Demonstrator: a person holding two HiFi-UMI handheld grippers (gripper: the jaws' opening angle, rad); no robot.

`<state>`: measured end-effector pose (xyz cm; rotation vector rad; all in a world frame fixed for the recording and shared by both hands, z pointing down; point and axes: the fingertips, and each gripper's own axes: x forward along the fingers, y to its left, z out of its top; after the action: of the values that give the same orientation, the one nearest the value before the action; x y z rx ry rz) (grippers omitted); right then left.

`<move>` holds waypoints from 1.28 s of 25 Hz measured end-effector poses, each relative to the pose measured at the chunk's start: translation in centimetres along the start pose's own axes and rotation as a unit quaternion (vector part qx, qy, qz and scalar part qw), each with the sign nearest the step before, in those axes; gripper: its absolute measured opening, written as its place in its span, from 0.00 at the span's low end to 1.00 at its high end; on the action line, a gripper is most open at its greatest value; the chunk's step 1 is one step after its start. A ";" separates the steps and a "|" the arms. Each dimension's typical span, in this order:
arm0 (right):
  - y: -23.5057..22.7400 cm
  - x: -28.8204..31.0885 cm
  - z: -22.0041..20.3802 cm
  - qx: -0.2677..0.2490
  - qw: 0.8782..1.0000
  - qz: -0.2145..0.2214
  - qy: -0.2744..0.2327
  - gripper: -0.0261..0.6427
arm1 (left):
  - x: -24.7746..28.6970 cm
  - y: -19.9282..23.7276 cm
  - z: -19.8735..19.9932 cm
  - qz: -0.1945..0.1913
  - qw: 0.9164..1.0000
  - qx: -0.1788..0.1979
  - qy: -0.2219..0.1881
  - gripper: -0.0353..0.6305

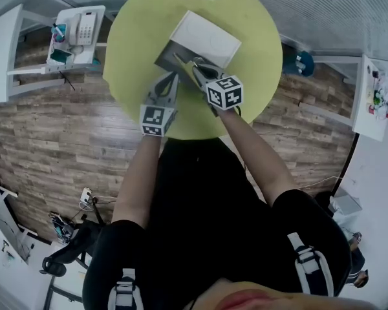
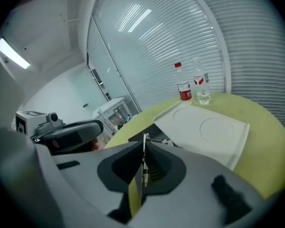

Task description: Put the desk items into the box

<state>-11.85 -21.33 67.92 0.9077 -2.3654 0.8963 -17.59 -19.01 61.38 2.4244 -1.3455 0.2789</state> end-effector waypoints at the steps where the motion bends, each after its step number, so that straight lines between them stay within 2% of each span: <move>1: 0.0 0.3 -0.1 -0.001 1.000 0.002 0.002 0.08 | 0.1 0.2 -0.2 0.002 1.000 -0.002 0.001 0.07; 17: -1.0 5.1 -1.1 0.002 0.999 0.014 0.035 0.08 | 1.8 3.8 -2.9 0.029 0.999 -0.021 0.021 0.07; 32: -2.0 7.1 -2.5 0.004 0.997 0.007 0.073 0.08 | 3.2 5.1 -4.0 0.025 0.999 -0.037 0.031 0.07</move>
<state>-14.83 -23.71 74.70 0.8018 -2.2475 0.9452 -20.19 -22.38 67.16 2.3062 -1.3662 0.3083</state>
